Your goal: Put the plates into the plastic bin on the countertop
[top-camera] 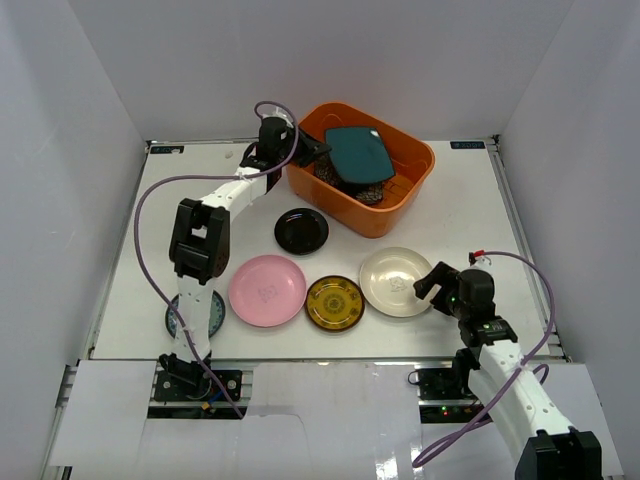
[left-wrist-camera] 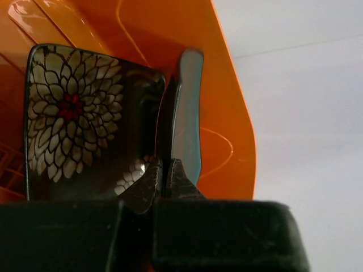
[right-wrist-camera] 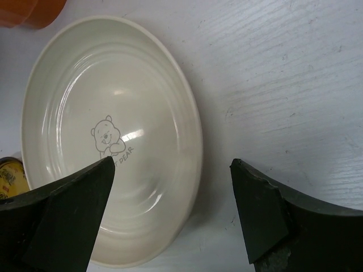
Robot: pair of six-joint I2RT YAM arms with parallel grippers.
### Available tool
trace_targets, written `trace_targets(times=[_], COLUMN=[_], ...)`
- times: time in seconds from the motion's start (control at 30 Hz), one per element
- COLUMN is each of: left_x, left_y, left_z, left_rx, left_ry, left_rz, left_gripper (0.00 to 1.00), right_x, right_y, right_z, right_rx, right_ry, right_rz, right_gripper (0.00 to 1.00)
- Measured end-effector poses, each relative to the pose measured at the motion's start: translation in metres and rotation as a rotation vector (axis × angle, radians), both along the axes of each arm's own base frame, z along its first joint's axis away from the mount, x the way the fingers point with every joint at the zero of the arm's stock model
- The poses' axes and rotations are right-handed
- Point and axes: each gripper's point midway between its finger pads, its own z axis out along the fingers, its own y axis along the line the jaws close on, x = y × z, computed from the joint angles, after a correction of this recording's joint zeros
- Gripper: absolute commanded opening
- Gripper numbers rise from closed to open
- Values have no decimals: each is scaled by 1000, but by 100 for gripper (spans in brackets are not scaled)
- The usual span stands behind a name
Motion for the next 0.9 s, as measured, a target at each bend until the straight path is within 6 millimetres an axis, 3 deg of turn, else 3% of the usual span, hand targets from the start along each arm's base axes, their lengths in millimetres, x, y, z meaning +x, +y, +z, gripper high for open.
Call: trace_targets(times=[0.2, 0.3, 0.33, 0.4, 0.47, 0.57, 0.6, 0.63, 0.7, 0.73, 0.83, 0.9], left_x=[24, 28, 28, 28, 27, 23, 19, 16, 7, 4, -3, -8], left_y=[-11, -15, -15, -17, -18, -17, -16, -17, -17, -17, -17, -17], left_z=[-13, -24, -30, -36, -36, -36, -35, -34, -30, -25, 3, 29], left_rx=[45, 67, 73, 77, 82, 93, 98, 105, 120, 122, 134, 147], left_ry=[3, 14, 21, 25, 17, -3, -7, -11, -29, -44, -129, -207], left_rz=[-25, -38, -43, -56, -64, -78, -83, -88, -107, -118, -158, -186], left_gripper=[0, 23, 37, 52, 71, 88, 91, 93, 98, 98, 98, 98], right_x=[3, 6, 6, 7, 6, 6, 6, 6, 5, 5, 5, 6], right_y=[1, 1, 1, 1, 1, 1, 1, 1, -1, -1, -6, -7], right_z=[-1, -1, -1, -1, -2, -4, -5, -6, -10, -12, -15, -13], right_rx=[0, 1, 1, 0, -2, -5, -4, -5, -12, -15, -30, -22], right_ry=[-2, -5, -5, -5, -3, 8, 11, 14, 30, 35, 47, 43], right_rz=[1, 1, 1, 2, 2, 3, 2, 2, -3, -8, -30, -51], right_gripper=[89, 89, 87, 83, 76, 68, 62, 51, 41, 30, 9, 8])
